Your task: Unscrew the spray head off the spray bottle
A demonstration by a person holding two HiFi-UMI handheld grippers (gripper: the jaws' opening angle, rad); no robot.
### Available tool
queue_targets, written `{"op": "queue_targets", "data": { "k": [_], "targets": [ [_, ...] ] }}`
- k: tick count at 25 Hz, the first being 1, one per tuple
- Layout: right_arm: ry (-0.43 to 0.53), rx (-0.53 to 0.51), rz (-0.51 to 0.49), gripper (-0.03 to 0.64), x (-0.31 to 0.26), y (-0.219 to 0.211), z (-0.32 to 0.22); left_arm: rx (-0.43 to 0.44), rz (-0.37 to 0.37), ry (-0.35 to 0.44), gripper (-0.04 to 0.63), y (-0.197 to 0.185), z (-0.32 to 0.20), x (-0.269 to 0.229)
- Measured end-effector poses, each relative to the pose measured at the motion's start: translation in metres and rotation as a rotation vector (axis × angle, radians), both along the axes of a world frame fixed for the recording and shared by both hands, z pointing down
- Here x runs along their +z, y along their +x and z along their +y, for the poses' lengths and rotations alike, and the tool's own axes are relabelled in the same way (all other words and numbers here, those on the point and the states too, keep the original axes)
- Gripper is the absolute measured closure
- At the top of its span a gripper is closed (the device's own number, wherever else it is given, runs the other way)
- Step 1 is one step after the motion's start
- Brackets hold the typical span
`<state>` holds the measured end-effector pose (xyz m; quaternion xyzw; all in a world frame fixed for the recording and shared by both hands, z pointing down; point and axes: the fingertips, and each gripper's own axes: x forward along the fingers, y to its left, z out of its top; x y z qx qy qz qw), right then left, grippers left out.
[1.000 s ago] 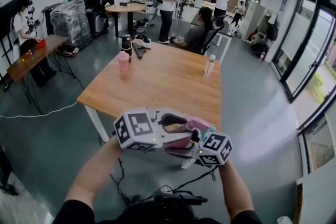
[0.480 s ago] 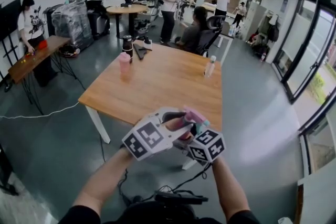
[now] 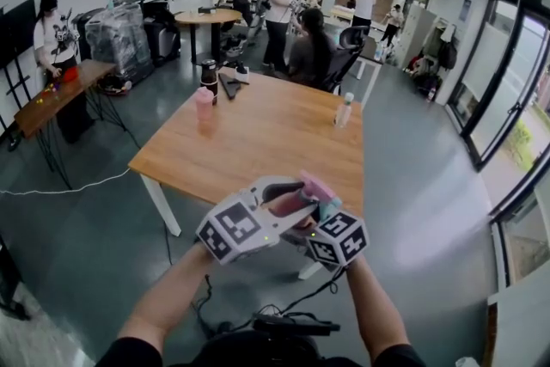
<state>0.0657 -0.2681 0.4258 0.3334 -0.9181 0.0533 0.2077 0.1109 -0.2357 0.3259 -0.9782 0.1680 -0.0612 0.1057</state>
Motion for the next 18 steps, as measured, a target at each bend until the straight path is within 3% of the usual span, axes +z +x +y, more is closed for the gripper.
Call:
{"op": "queue_targets", "data": {
  "k": [4,9,13,18],
  "targets": [
    [-0.002,-0.115,-0.001,0.221,-0.001,-0.006,0.017,0.206,0.007,-0.087,0.425,-0.006,0.011,-0.005],
    [0.005,-0.270,-0.007,0.221,-0.006,-0.018,0.049,0.434,-0.044,-0.101,0.425,-0.011,0.041,-0.006],
    [0.010,-0.362,0.006,0.221,-0.012,-0.023,0.069,0.499,-0.079,-0.092,0.425,-0.009,0.053,-0.007],
    [-0.003,-0.351,0.009,0.221,-0.008,-0.021,0.070,0.496,-0.060,-0.079,0.457,-0.006,0.056,-0.010]
  ]
}}
